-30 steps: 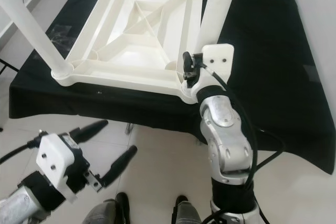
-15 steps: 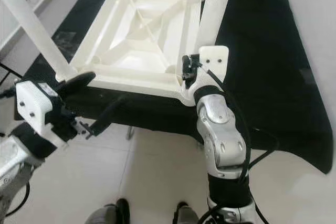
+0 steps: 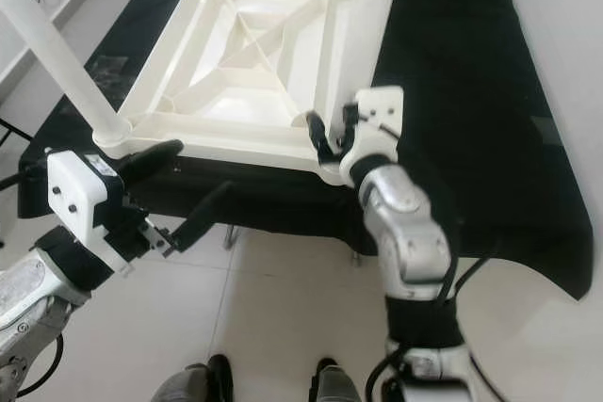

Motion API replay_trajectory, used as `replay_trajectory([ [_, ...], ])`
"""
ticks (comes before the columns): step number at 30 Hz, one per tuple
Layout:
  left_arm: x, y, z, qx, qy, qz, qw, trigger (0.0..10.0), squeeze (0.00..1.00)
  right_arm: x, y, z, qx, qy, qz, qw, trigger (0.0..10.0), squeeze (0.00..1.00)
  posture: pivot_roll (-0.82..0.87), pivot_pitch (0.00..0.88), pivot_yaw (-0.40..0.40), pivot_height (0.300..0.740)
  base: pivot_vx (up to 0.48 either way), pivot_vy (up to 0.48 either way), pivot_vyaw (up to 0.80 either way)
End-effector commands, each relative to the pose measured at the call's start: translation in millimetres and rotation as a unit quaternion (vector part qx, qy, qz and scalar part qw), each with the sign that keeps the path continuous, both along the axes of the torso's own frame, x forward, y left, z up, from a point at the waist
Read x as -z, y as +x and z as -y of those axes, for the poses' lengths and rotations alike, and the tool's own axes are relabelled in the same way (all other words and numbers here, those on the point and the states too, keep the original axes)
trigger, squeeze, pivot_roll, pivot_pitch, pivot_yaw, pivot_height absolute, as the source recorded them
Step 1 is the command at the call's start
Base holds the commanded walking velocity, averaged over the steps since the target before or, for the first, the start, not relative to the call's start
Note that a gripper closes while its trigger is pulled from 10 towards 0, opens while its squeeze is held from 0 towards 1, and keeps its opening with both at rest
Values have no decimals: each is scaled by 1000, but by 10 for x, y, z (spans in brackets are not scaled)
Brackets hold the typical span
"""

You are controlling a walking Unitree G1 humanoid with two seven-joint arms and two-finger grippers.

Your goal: Building children table

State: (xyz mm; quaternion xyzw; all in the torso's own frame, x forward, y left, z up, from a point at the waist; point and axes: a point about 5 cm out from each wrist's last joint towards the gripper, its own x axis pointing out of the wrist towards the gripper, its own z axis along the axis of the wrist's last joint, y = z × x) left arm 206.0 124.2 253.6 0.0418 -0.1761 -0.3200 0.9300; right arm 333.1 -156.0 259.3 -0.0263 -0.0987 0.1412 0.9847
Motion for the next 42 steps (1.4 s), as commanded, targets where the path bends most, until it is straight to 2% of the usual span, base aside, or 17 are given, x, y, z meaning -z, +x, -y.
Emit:
replay_trajectory([
  [1, 22, -39, 10, 2, -2, -7, 1000, 10000, 0, 14, 32, 22, -31, 6, -3, 999, 10000, 0, 65, 261, 4, 740, 0, 0, 0],
  [10, 57, -94, 28, -1, -1, -17, 1000, 10000, 0, -215, 170, 175, -221, -30, 16, 975, 10000, 0, 74, 265, -10, 740, 0, 0, 0],
  [11, 59, -100, 34, 0, 0, -18, 1000, 10000, 0, -208, 162, 160, -253, -27, 11, 967, 3882, 0, 74, 266, -11, 740, 0, 0, 0],
  [12, 62, -105, 39, 1, 0, -19, 1000, 10000, 0, -198, 149, 150, -285, -26, 9, 958, 2431, 0, 72, 266, -10, 740, 0, 0, 0],
  [13, 62, -105, 39, 1, 0, -19, 1000, 10000, 0, -198, 149, 150, -285, -26, 9, 958, 2431, 0, 72, 266, -10, 740, 0, 0, 0],
  [14, 62, -110, 48, 3, -1, -19, 1000, 10000, 0, -177, 145, 148, -316, -27, 1, 948, 0, 0, 76, 266, -10, 740, 0, 0, 0],
  [21, 55, -140, 61, 5, -1, -19, 1000, 10000, 0, -147, 257, 190, -350, -37, -13, 936, 0, 0, 81, 264, -14, 740, 0, 0, 0],
  [23, 55, -142, 60, 5, -1, -19, 1000, 10000, 0, -150, 277, 198, -344, -38, -13, 938, 0, 0, 81, 264, -14, 740, 0, 0, 0],
  [26, 59, -159, 58, 3, -1, -20, 1000, 10000, 0, -44, 324, 242, -277, -43, -39, 959, 0, 0, 80, 270, -31, 740, 0, 0, 0],
  [28, 63, -181, 54, 0, 0, -21, 1000, 10000, 0, 212, 296, 293, -120, -33, -77, 989, 0, 0, 80, 274, -38, 740, 0, 0, 0],
  [29, 64, -187, 50, -1, 0, -21, 1000, 10000, 0, 295, 254, 310, -67, -27, -88, 994, 0, 0, 80, 274, -38, 740, 0, 0, 0],
  [30, 69, -191, 46, -2, 1, -22, 1000, 10000, 0, 471, 98, 368, 52, -52, -111, 991, 0, 0, 81, 279, -38, 740, 0, 0, 0],
  [31, 72, -194, 44, -4, 2, -23, 1000, 10000, 0, 565, -41, 435, 136, -71, -121, 981, 0, 0, 81, 279, -38, 740, 0, 0, 0],
  [32, 72, -194, 44, -4, 2, -23, 1000, 10000, 0, 565, -41, 435, 136, -71, -121, 981, 0, 0, 81, 279, -38, 740, 0, 0, 0],
  [34, 69, -180, 42, -7, 2, -24, 1000, 10000, 0, 687, -297, 283, 163, -76, -133, 975, 0, 0, 85, 287, -29, 740, 0, 0, 0],
  [41, 83, -161, 83, 1, 0, -25, 1000, 10000, 0, 589, -142, -163, 104, -11, -126, 987, 0, 0, 65, 259, -20, 740, 0, 0, 0],
  [42, 82, -156, 82, 0, 0, -24, 1000, 10000, 0, 552, -106, -181, 104, -3, -124, 987, 2667, 0, 65, 258, -20, 740, 0, 0, 0],
])
